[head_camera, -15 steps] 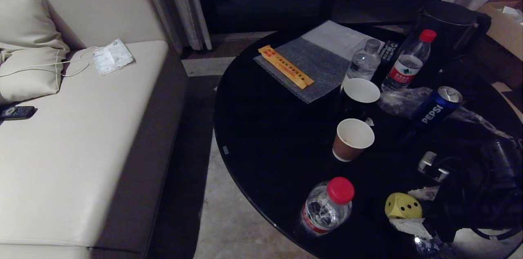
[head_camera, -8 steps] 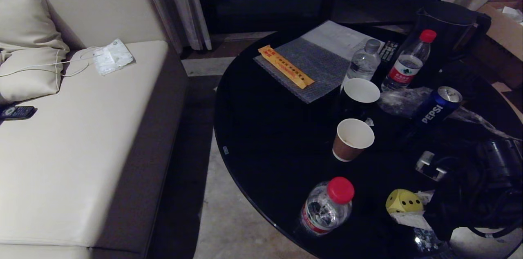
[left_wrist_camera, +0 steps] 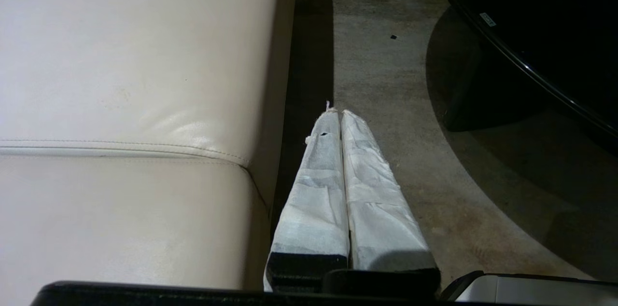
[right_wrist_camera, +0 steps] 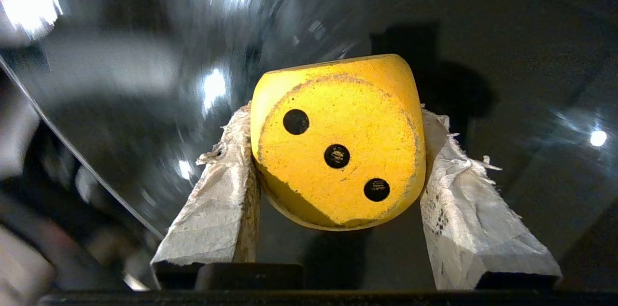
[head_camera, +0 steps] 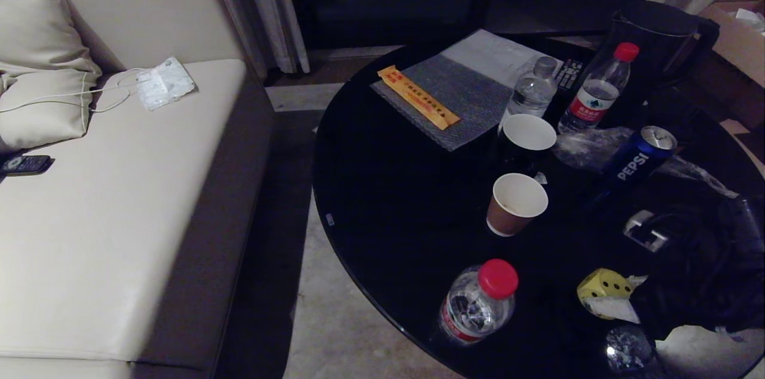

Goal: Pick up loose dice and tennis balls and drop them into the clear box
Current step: Pick up toys out of the box, then put the toys in the box

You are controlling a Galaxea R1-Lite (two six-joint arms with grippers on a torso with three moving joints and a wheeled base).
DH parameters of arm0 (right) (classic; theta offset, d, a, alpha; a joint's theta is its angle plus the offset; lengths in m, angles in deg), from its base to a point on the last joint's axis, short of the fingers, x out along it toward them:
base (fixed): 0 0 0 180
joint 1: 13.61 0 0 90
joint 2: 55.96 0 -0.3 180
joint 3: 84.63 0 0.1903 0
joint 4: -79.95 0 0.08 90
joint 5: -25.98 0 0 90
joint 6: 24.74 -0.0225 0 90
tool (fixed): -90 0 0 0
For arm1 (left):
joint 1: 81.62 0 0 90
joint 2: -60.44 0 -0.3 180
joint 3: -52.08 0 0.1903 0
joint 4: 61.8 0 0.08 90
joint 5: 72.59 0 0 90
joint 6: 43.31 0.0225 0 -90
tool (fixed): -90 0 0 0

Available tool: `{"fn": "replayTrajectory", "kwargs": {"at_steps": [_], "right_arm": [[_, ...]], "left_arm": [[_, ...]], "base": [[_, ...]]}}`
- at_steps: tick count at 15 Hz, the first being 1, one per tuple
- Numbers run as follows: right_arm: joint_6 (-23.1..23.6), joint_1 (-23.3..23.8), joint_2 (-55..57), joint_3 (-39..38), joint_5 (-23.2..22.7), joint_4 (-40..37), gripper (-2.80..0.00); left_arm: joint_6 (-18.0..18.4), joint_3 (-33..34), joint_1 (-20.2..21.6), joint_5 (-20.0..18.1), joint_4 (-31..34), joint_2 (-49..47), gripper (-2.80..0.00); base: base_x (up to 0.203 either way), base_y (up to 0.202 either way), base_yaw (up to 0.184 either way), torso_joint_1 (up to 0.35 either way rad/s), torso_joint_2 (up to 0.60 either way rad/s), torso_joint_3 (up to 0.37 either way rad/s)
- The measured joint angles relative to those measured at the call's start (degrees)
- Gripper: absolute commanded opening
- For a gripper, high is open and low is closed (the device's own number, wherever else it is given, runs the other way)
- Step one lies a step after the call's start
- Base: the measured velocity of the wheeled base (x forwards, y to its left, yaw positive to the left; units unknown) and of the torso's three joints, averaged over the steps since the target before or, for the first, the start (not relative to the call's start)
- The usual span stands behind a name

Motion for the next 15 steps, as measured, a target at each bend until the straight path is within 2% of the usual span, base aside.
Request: {"fn": "replayTrajectory", "kwargs": {"at_steps": [4,6,11,15], "right_arm": [[-15.54,0.3,-11.77,-0.61,8.54,-2.33,-2.8],[-20.08,0.32,-19.74,-0.99,12.1,-7.2,-2.8],[-22.58,0.6,-43.21,-2.94,16.94,-26.19,-2.8],[-22.81,1.3,-61.46,-10.67,21.89,-31.63,-2.8]], "left_arm": [[0.0,0.0,0.0,0.0,0.0,0.0,-2.8],[0.02,0.0,0.0,0.0,0.0,0.0,-2.8],[0.0,0.0,0.0,0.0,0.0,0.0,-2.8],[0.0,0.0,0.0,0.0,-0.02,0.0,-2.8]], "base": [[0.0,0.0,0.0,0.0,0.0,0.0],[0.0,0.0,0.0,0.0,0.0,0.0],[0.0,0.0,0.0,0.0,0.0,0.0],[0.0,0.0,0.0,0.0,0.0,0.0]]}}
